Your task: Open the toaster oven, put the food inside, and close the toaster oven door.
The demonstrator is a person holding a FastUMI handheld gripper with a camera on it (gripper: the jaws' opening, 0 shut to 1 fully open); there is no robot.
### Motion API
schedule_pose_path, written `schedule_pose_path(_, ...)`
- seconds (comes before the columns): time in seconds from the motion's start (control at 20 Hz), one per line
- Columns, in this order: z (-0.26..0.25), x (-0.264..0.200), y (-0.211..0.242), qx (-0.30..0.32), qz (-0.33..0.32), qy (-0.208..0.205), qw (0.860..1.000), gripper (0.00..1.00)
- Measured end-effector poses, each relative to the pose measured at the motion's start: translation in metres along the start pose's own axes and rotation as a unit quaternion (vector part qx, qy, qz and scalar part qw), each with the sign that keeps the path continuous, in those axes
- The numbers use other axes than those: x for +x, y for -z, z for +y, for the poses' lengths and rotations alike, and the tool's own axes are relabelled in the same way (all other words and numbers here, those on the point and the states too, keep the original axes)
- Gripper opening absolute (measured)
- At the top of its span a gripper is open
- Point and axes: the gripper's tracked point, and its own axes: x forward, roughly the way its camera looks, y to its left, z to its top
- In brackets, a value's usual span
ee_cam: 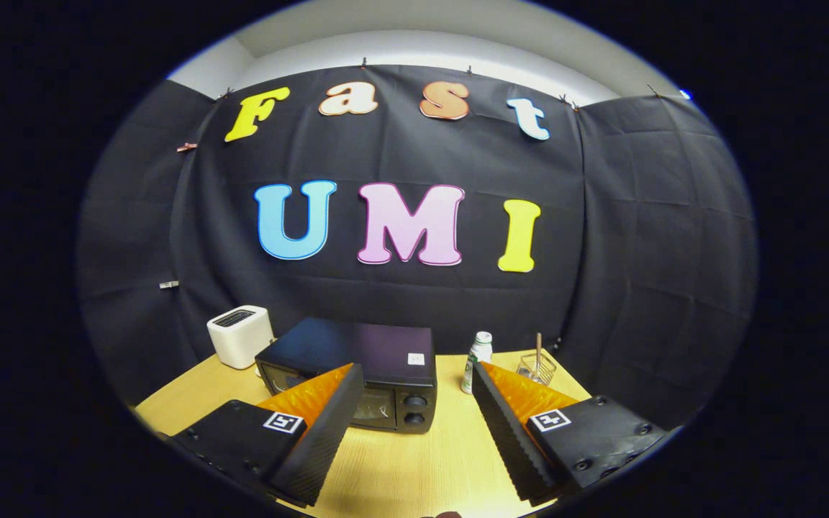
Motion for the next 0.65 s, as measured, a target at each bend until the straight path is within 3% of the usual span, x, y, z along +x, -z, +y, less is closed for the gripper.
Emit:
schedule_pose_path(0.3, -0.038, -0.016, -0.006, 0.019, 0.003, 0.037, 0.999, 0.98)
schedule_pose_path(0.65, -0.036, -0.014, -0.023, 0.031, -0.010, 0.033, 0.999, 0.98)
